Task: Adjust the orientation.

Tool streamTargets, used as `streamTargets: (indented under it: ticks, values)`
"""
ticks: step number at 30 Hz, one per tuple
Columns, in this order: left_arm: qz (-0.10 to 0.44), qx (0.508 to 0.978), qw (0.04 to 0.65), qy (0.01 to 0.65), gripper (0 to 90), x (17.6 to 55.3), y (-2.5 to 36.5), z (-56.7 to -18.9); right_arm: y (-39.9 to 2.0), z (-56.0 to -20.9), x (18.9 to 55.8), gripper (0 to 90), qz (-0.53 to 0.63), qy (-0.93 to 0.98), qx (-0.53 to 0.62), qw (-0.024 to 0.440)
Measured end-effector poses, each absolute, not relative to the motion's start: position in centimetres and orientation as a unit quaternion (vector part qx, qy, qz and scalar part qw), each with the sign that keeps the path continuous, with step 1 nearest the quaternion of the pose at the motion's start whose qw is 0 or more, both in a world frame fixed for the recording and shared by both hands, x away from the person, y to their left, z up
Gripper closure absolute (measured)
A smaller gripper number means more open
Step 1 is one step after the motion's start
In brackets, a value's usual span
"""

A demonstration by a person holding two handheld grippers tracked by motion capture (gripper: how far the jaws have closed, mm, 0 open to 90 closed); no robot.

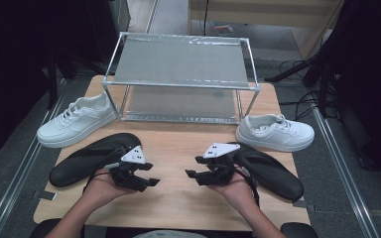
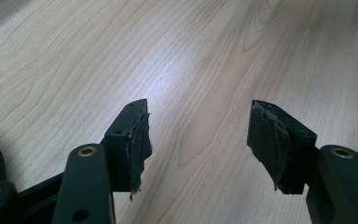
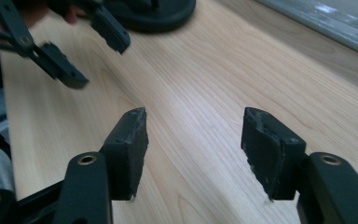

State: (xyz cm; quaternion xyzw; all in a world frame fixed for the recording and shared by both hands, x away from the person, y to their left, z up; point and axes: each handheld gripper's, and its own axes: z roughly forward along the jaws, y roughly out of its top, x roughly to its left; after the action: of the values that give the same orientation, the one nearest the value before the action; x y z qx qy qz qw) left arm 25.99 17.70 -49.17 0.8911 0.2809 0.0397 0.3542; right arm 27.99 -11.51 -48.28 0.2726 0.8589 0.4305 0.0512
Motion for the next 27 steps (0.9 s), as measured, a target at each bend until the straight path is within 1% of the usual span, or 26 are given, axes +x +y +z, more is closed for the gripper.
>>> streamTargets:
  ticks: [5, 6, 12, 19, 21, 22, 25, 27]
  values:
    - [0.030, 0.888, 0.359, 0.287, 39.7, 26.2, 18.0, -49.0, -11.4, -48.2, 27.9, 42.8, 0.432, 0.860, 0.266, 0.050]
    - [0.031, 0.887, 0.360, 0.287, 39.7, 26.2, 18.2, -48.9, -11.3, -48.1, 27.7, 45.0, 0.438, 0.859, 0.261, 0.051]
    - [0.041, 0.883, 0.362, 0.297, 38.7, 26.3, 18.9, -48.7, -11.1, -48.3, 27.6, 47.8, 0.438, 0.860, 0.258, 0.049]
    - [0.038, 0.880, 0.361, 0.306, 38.4, 26.5, 19.3, -48.6, -11.1, -48.3, 27.7, 48.0, 0.434, 0.860, 0.262, 0.047]
    - [0.040, 0.880, 0.361, 0.307, 38.2, 26.6, 19.6, -48.5, -11.2, -48.3, 27.7, 43.7, 0.431, 0.862, 0.262, 0.052]
    - [0.041, 0.879, 0.360, 0.310, 38.2, 26.6, 19.8, -48.5, -11.2, -48.3, 27.7, 43.7, 0.431, 0.862, 0.262, 0.052]
    - [0.045, 0.876, 0.360, 0.319, 38.1, 26.7, 20.4, -48.5, -11.3, -48.4, 27.9, 38.1, 0.434, 0.860, 0.265, 0.050]
    - [0.045, 0.873, 0.361, 0.326, 38.1, 26.8, 20.7, -48.5, -11.2, -48.5, 28.1, 32.5, 0.432, 0.858, 0.272, 0.054]
